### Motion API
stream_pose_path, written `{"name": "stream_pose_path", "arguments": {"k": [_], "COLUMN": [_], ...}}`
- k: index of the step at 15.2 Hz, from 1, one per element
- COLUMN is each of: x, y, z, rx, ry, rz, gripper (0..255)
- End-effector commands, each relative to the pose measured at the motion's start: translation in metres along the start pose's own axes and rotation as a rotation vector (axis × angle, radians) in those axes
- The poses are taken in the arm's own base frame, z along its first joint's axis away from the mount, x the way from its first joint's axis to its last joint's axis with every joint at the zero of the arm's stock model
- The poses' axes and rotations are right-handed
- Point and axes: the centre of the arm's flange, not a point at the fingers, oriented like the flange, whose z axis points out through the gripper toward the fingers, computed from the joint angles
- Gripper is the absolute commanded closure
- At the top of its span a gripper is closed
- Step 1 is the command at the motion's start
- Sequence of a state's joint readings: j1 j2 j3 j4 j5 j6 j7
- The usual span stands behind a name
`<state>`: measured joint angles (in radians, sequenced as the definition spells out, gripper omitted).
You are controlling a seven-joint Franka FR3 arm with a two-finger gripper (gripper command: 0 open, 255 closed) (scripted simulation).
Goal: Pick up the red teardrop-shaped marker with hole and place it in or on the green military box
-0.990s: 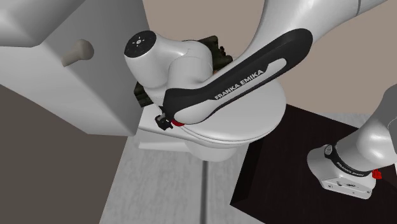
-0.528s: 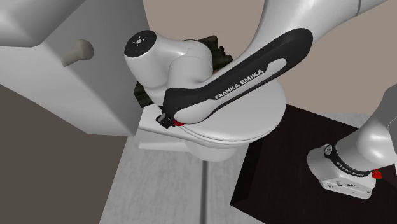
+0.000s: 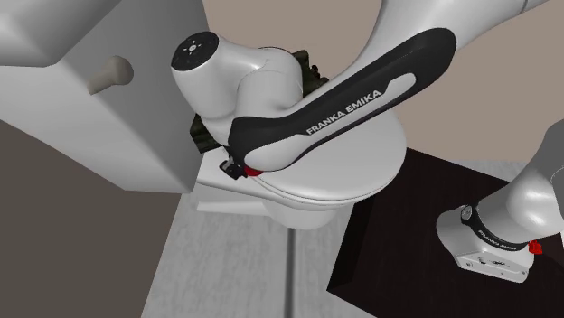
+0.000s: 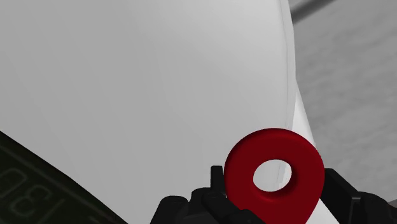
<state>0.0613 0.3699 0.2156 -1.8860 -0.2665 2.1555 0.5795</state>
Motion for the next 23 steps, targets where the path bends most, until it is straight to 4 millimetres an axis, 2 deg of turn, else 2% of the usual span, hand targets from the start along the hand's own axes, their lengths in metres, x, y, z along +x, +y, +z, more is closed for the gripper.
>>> {"name": "stream_pose_path", "arguments": {"k": [1,23], "x": [0.0,-0.001], "y": [0.002,0.021], "z": [-0.01,-0.125], "rx": [0.0,0.0], "ry": [0.0,0.0], "rz": [0.0,0.0], "gripper": [255,255]}}
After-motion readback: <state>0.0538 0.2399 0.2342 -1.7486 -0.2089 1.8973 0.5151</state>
